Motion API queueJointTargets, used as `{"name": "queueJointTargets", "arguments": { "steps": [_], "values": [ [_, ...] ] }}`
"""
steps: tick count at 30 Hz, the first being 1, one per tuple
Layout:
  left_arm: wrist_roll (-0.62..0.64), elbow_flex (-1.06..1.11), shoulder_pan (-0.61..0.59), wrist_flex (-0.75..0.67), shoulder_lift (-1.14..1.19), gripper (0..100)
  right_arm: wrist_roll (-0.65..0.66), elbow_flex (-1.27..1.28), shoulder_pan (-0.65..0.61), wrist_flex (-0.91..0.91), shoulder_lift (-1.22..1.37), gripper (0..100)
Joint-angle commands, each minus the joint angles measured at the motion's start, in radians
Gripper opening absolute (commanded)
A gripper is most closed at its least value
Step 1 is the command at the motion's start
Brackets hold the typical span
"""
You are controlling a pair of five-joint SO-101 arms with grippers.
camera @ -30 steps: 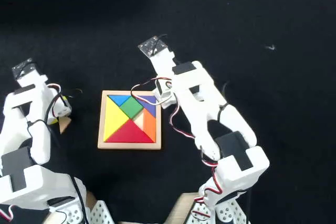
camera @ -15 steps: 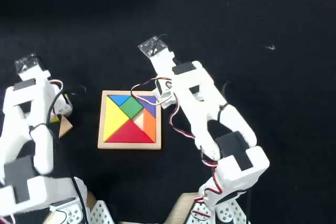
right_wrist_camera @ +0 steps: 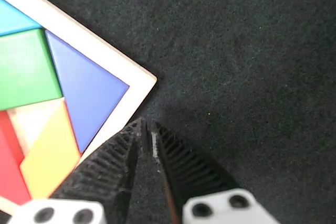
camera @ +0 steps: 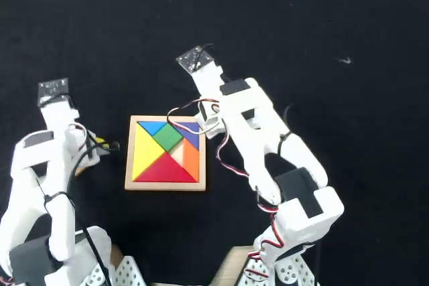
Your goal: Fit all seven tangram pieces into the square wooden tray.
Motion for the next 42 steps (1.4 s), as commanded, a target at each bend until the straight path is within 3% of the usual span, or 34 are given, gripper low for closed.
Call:
{"name": "queueJointTargets", "arguments": {
  "steps": [1,5,15,19,36,42],
  "values": [
    [-0.021,0.012,-0.031,-0.078,-0.026,28,0.008,-0.004,0.009,-0.008,-0.051,1.1],
    [-0.097,-0.031,-0.033,-0.066,0.049,28,0.008,-0.002,0.009,-0.008,-0.051,1.1],
    [-0.104,-0.119,-0.022,-0.009,0.166,28,0.008,0.018,0.008,-0.031,-0.051,1.1],
    [-0.104,-0.130,-0.001,-0.015,0.176,22,0.008,0.018,0.008,-0.032,-0.051,1.1],
    [-0.097,-0.124,0.008,-0.006,0.161,19,0.011,0.018,0.008,-0.034,-0.051,1.1],
    [-0.104,-0.120,0.015,0.054,-0.008,19,0.014,0.015,0.017,-0.034,-0.053,1.1]
  ]
}}
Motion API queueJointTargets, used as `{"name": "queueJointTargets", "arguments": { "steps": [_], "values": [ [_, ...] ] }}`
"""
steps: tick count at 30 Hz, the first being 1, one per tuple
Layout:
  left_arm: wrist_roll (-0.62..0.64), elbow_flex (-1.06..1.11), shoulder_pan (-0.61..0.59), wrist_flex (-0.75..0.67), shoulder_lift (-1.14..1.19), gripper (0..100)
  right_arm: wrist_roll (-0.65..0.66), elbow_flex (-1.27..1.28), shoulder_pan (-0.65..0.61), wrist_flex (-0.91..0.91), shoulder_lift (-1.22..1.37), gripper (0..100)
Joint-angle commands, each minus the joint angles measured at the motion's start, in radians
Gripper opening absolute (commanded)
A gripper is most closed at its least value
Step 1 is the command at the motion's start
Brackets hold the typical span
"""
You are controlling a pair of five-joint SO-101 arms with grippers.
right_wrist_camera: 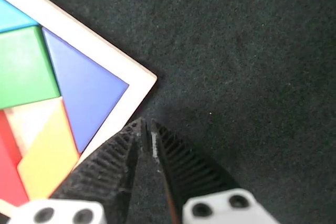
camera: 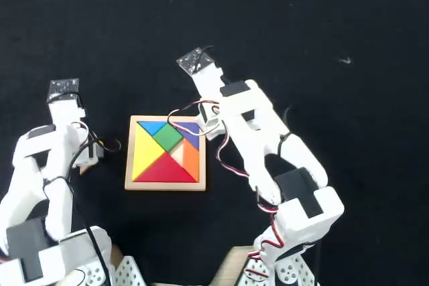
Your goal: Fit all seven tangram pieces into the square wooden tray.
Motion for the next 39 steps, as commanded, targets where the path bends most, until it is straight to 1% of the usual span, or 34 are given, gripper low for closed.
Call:
{"name": "queueJointTargets", "arguments": {
  "steps": [1,2,5,7,9,11,13,14,16,20,23,29,32,36,39],
  "values": [
    [-0.012,-0.045,0.024,0.086,-0.180,19,0.014,-0.007,0.023,-0.015,-0.054,1.1],
    [-0.046,-0.045,0.039,0.107,-0.218,19,0.014,-0.008,0.028,-0.015,-0.056,1.1],
    [-0.206,-0.044,0.101,0.196,-0.311,19,0.014,-0.010,0.048,-0.015,-0.061,1.1],
    [-0.253,-0.045,0.139,0.245,-0.348,19,0.014,-0.013,0.057,-0.017,-0.061,1.1],
    [-0.210,-0.047,0.156,0.265,-0.365,19,0.014,-0.022,0.066,-0.011,-0.061,1.1],
    [-0.114,-0.045,0.137,0.262,-0.370,20,0.014,-0.024,0.069,-0.011,-0.061,1.1],
    [-0.048,-0.039,0.079,0.255,-0.367,24,0.014,-0.021,0.066,-0.009,-0.061,1.1],
    [-0.038,-0.033,0.054,0.236,-0.362,28,0.014,-0.021,0.064,-0.009,-0.059,1.1],
    [-0.035,-0.016,0.022,0.190,-0.339,33,0.014,-0.021,0.063,-0.011,-0.053,1.1],
    [-0.031,0.022,-0.002,0.068,-0.230,32,0.012,-0.021,0.063,-0.012,-0.053,1.1],
    [-0.006,-0.005,-0.005,0.014,-0.100,32,0.008,-0.021,0.063,-0.012,-0.053,1.1],
    [-0.012,-0.108,0.001,0.012,0.103,32,0.008,-0.019,0.063,-0.015,-0.051,1.1],
    [-0.012,-0.117,-0.002,0.012,0.106,32,0.008,-0.019,0.063,-0.017,-0.051,1.1],
    [-0.012,-0.116,-0.004,0.012,0.106,26,0.008,-0.019,0.063,-0.017,-0.051,1.1],
    [-0.012,-0.122,0.001,0.006,0.114,24,0.008,-0.019,0.063,-0.017,-0.051,1.1]
  ]
}}
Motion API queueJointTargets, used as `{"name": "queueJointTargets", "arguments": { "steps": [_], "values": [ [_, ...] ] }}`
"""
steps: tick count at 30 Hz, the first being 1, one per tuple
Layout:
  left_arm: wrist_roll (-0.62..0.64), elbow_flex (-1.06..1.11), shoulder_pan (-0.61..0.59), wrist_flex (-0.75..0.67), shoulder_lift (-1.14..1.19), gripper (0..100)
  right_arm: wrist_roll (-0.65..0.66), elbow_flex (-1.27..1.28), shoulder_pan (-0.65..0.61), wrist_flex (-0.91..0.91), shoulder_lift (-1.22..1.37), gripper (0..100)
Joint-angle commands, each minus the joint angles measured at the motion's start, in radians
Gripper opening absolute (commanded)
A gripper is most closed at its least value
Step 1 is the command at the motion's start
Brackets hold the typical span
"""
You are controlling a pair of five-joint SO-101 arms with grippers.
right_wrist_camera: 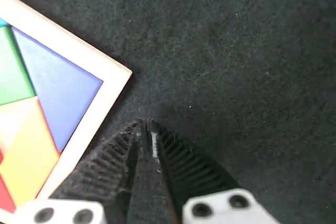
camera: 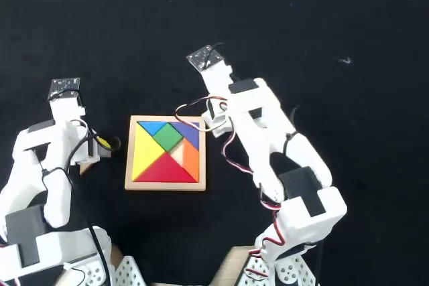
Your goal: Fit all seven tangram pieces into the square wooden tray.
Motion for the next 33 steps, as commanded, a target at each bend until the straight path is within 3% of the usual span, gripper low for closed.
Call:
{"name": "queueJointTargets", "arguments": {
  "steps": [1,25,30,33],
  "values": [
    [0.005,-0.061,0.001,-0.018,0.003,24,0.002,-0.019,0.011,-0.017,-0.051,1.1],
    [0.005,-0.102,-0.005,-0.006,0.043,23,0.002,0.019,0.011,-0.060,-0.051,1.1],
    [0.008,-0.254,-0.012,0.121,0.195,22,0.002,0.019,0.011,-0.060,-0.051,1.1],
    [0.012,-0.303,-0.033,0.153,0.250,16,0.002,0.019,0.011,-0.060,-0.051,1.1]
  ]
}}
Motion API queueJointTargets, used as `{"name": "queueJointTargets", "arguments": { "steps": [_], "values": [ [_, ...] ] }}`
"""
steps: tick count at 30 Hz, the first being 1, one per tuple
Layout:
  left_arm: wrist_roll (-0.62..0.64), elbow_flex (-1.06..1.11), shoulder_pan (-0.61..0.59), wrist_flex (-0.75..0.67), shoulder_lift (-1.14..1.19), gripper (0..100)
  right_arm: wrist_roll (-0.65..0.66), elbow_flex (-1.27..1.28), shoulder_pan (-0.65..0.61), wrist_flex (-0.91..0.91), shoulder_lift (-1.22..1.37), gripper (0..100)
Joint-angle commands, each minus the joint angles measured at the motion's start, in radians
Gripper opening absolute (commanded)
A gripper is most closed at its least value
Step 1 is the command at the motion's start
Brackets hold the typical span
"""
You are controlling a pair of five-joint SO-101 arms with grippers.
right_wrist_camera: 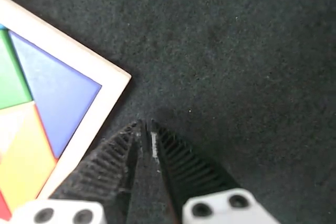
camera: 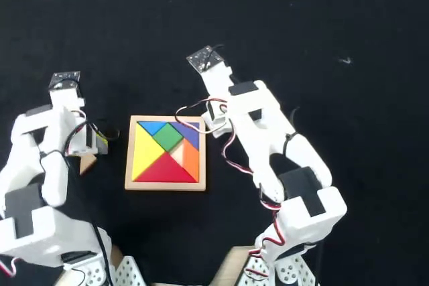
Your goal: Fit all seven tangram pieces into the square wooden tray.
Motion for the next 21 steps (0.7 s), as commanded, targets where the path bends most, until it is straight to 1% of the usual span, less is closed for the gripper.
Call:
{"name": "queueJointTargets", "arguments": {
  "steps": [1,12,13,16,17,21],
  "values": [
    [0.015,-0.096,-0.035,0.035,0.060,15,0.002,-0.007,0.011,-0.015,-0.051,1.1],
    [0.005,0.025,-0.028,-0.025,-0.063,15,0.002,-0.007,0.011,-0.015,-0.051,1.1],
    [-0.008,0.030,-0.031,-0.021,-0.072,17,0.003,-0.007,0.011,-0.015,-0.051,1.1],
    [-0.063,0.067,-0.041,-0.021,-0.104,27,0.006,-0.007,0.011,-0.015,-0.051,1.1],
    [-0.077,0.079,-0.051,-0.023,-0.117,29,0.008,-0.007,0.011,-0.015,-0.051,1.1],
    [-0.104,0.088,-0.079,-0.021,-0.130,27,0.008,-0.007,0.011,-0.017,-0.051,1.1]
  ]
}}
